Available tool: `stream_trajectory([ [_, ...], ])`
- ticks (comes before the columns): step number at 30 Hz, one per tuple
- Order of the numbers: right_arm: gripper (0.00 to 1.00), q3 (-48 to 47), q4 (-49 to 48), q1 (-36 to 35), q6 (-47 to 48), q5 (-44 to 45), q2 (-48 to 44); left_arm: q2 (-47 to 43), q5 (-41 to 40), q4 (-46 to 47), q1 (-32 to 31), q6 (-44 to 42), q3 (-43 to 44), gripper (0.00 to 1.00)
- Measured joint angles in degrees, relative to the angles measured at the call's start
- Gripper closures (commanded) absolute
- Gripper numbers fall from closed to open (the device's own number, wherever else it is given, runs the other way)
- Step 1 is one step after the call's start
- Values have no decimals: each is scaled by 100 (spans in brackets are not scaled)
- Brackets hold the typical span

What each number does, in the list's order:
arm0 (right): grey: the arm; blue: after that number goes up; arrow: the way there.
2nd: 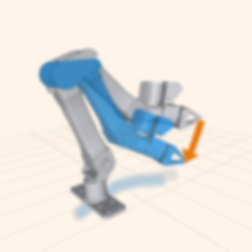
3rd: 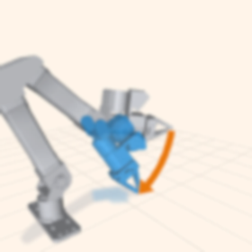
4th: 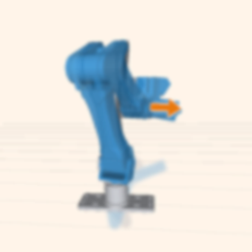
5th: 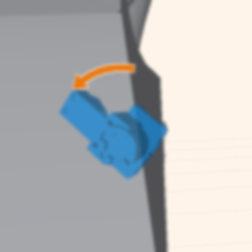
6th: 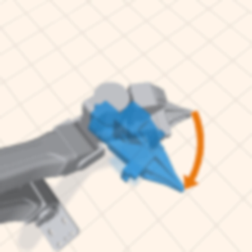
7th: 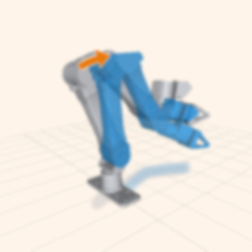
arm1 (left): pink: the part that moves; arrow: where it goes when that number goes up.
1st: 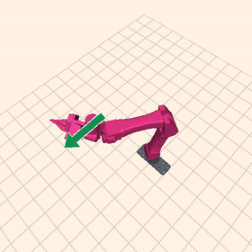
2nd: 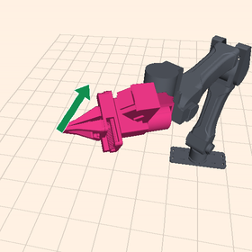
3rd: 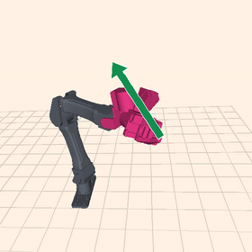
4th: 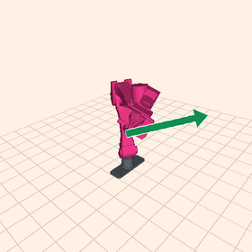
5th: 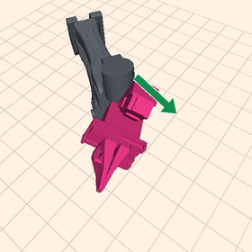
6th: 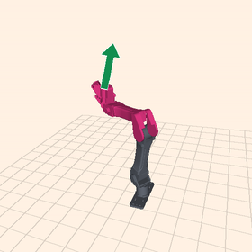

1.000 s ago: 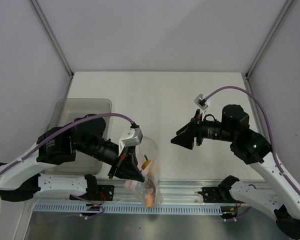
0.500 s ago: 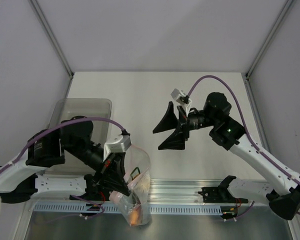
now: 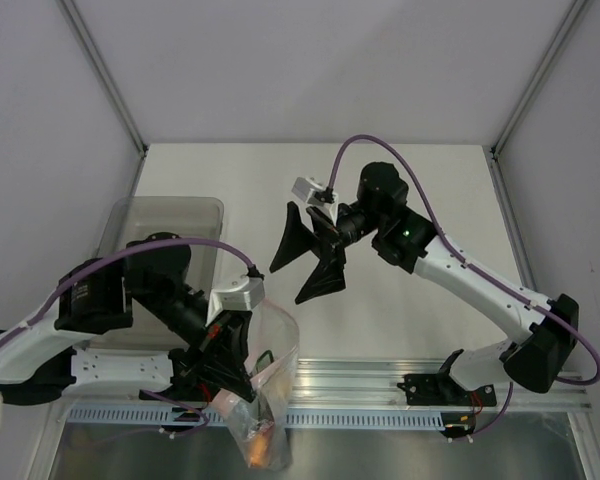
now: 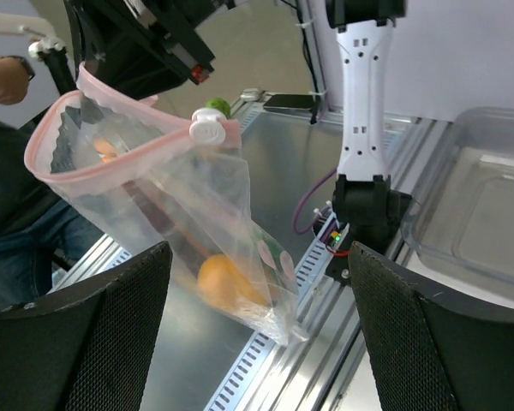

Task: Place the food in the zip-top bag and seal the zipper
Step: Adjust the zipper food storage bag at the center of the board.

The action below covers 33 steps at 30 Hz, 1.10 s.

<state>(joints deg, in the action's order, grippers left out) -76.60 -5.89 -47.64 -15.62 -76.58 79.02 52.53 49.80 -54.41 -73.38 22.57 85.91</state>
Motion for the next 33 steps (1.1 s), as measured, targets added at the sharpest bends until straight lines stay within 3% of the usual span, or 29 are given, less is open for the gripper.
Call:
stream_trajectory([
  [9, 20, -721, 22, -398, 146, -605, 647, 372, 149, -59, 0, -15, 155, 99],
  [17, 30, -1502, 1958, -678, 1742, -793, 754, 466, 140, -240, -2, -70, 304, 100],
  [22, 58, -1526, 2809, -796, 2444, -802, 719, 444, 70, -291, -4, -107, 348, 99],
  [23, 71, -1523, 2922, -826, 2520, -800, 719, 435, 44, -317, -4, -114, 354, 99],
  [27, 99, -1523, 3272, -920, 2796, -800, 719, 391, -22, -376, -9, -125, 356, 100],
  [33, 100, -1523, 3528, -931, 2922, -800, 717, 273, -227, -492, -11, -166, 356, 99],
])
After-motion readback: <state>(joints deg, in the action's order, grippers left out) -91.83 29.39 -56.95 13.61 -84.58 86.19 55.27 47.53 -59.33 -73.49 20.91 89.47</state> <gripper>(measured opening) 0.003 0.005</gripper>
